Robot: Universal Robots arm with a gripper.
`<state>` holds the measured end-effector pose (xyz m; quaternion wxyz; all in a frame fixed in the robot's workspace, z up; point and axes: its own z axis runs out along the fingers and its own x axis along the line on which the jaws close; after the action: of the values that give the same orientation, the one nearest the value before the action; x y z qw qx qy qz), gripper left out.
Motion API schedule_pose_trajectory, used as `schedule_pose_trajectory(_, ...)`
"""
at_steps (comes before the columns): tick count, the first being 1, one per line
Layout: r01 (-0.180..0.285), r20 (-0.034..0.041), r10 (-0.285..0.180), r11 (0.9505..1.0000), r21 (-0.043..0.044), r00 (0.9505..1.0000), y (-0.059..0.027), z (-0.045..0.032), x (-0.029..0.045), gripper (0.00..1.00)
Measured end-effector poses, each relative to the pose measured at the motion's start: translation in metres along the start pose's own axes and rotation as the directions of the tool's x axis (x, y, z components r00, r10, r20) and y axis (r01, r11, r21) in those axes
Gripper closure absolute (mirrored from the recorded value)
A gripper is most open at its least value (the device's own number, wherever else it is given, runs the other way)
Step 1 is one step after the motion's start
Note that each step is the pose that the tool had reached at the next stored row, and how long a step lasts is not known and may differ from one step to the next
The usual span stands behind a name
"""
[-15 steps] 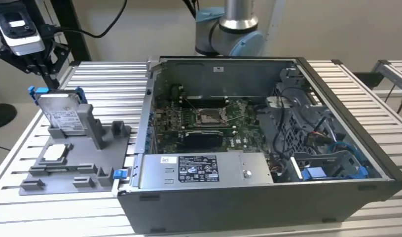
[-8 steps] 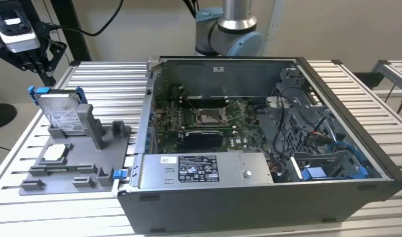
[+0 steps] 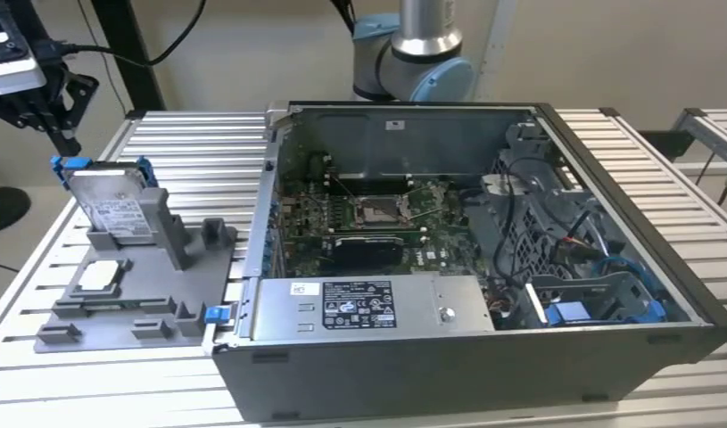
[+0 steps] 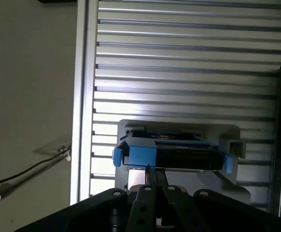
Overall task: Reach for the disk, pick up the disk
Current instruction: 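Reach for the disk, then pick up the disk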
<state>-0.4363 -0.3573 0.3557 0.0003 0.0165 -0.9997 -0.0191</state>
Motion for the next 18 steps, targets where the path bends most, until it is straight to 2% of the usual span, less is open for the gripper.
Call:
schedule_pose_trajectory(3,0.004,-0.0001,-0.004,1.0000,0.0000,1.0000,0.0016,0.0001,0.0036,1.00)
schedule_pose_trajectory(7,0.012,-0.0004,-0.012,0.9999,0.0000,0.9999,0.0076,0.0003,0.0043,1.00)
schedule_pose_trajectory(18,0.014,-0.0005,-0.014,0.9999,0.0000,0.9999,0.0076,0.0003,0.0043,1.00)
